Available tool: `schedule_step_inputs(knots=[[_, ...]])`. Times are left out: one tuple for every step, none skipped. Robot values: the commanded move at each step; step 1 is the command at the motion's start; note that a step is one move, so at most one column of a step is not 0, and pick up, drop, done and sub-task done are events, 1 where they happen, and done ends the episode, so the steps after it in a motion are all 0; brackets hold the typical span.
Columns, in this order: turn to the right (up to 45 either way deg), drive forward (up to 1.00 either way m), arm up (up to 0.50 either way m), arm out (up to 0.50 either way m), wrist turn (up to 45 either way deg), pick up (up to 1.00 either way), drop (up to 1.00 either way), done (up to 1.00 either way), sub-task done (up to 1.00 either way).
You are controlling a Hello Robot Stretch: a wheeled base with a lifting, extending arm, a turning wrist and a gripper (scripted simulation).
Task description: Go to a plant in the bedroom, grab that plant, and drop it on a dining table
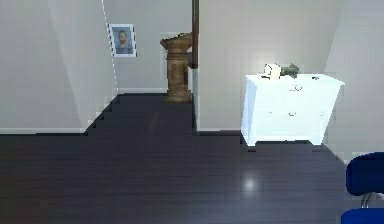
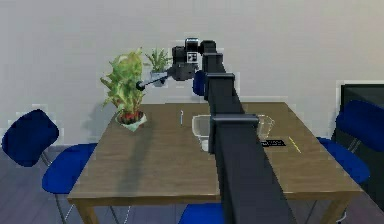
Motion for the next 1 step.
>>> schedule_step_inputs(knots=[[0.0, 0.00, 0.00, 0.00, 39.0, 0.00, 0.00, 0.00, 0.00]])
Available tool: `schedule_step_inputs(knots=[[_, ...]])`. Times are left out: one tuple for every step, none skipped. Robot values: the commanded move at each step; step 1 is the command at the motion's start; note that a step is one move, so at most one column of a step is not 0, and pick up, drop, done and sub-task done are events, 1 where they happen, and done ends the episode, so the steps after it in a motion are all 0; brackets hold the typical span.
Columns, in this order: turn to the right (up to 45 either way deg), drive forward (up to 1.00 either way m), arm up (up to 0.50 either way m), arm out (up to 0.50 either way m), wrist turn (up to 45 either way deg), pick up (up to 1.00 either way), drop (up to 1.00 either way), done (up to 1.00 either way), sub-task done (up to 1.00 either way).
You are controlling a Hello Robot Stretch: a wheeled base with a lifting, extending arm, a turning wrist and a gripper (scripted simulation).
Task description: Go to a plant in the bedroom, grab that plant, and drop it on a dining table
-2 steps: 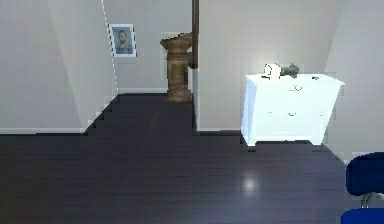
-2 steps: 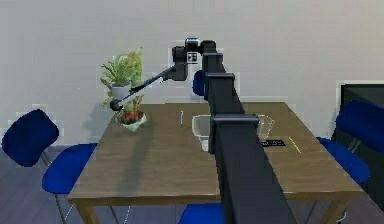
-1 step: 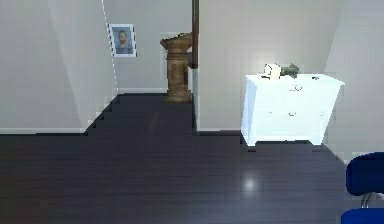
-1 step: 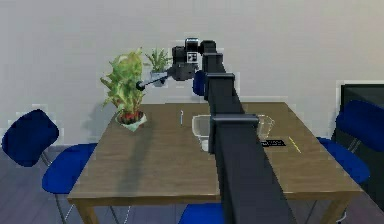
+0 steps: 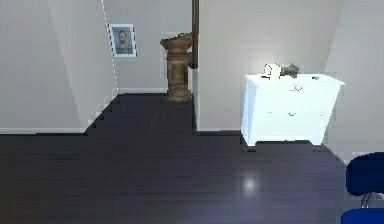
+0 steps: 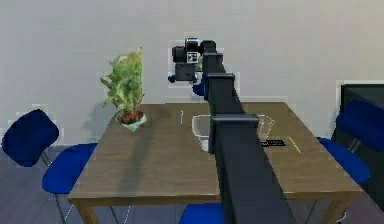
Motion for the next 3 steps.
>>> schedule_step_inputs(knots=[[0.0, 0.00, -0.04, 0.00, 0.0, 0.00, 0.00, 0.00, 0.00], [0.0, 0.00, -0.32, 0.00, 0.0, 0.00, 0.00, 0.00, 0.00], [0.0, 0.00, 0.00, 0.00, 0.0, 0.00, 1.00, 0.00, 0.00]])
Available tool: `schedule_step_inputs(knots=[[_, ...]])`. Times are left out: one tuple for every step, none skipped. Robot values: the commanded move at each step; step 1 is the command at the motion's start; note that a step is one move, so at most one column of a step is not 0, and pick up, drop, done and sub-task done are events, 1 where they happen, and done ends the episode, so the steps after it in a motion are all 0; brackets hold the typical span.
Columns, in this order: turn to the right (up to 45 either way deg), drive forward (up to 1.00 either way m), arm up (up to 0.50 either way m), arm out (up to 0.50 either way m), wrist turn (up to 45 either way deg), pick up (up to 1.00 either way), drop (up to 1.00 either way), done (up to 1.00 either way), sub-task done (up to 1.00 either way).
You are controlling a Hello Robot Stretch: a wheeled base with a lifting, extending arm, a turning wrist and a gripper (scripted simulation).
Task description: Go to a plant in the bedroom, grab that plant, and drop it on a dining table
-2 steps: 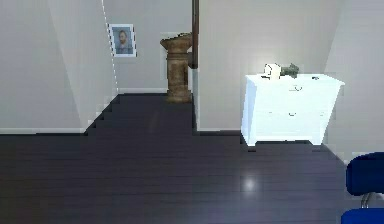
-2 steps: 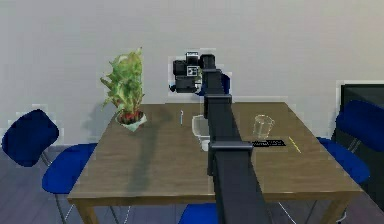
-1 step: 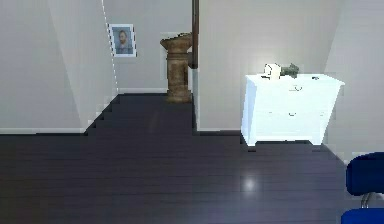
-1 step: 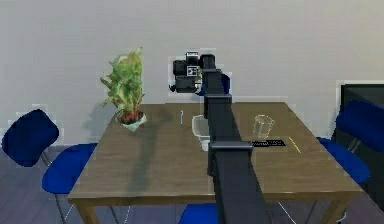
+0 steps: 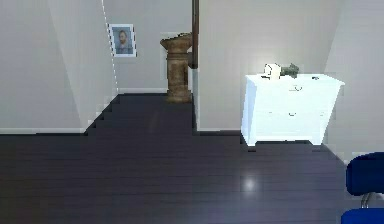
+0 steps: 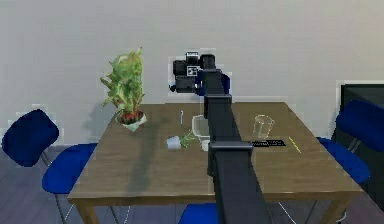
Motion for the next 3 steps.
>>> schedule_step_inputs(knots=[[0.0, 0.00, 0.04, 0.00, 0.0, 0.00, 0.00, 0.00, 0.00], [0.0, 0.00, 0.00, -0.08, 0.0, 0.00, 0.00, 0.00, 0.00], [0.0, 0.00, 0.00, 0.00, 0.0, 0.00, 0.00, 1.00, 0.00]])
